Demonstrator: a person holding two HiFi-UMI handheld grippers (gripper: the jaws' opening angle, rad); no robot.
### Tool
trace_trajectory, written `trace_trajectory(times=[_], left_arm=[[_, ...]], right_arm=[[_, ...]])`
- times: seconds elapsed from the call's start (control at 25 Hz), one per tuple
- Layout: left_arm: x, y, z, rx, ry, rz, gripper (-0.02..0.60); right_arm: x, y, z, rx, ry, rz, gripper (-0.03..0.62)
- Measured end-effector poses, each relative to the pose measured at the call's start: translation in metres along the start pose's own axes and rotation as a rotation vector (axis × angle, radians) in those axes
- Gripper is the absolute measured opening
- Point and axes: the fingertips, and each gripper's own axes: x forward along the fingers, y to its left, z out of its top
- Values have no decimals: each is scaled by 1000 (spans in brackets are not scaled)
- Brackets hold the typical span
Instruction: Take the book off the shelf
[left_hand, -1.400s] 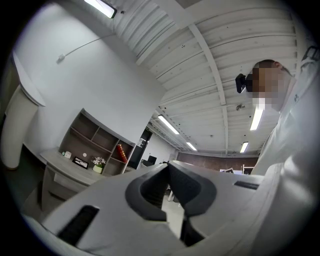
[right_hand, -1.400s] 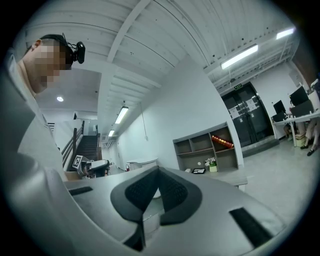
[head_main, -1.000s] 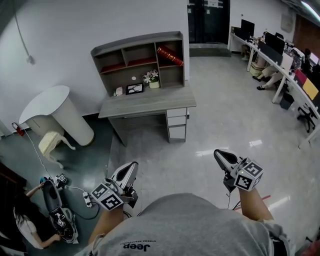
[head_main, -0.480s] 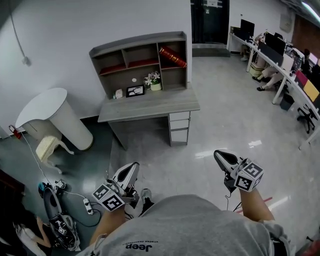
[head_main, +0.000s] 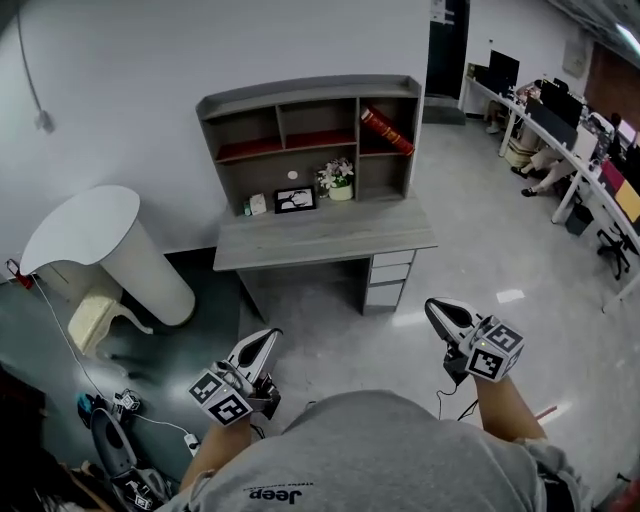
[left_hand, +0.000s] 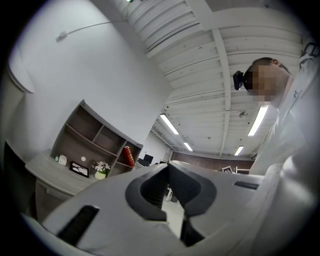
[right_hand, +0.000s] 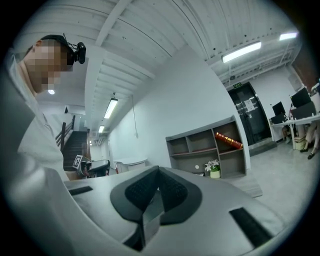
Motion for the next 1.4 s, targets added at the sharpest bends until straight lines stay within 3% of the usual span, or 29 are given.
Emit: trace_trajectory(times=[0.36,0.84,1.12,1.4], left_arm=[[-23,131,61,-8,-9,12,28],[-10,236,81,-29,11,29,28],[45,276,64,-45,48,47,28],[135,342,53,-6,30,146,28]], right_arm=[[147,17,20,-33,17,4,11],[236,-29,21,-28,60,-32,11],[277,-92,19,5,73,-7,11],[356,-207,33,6,48,113,11]])
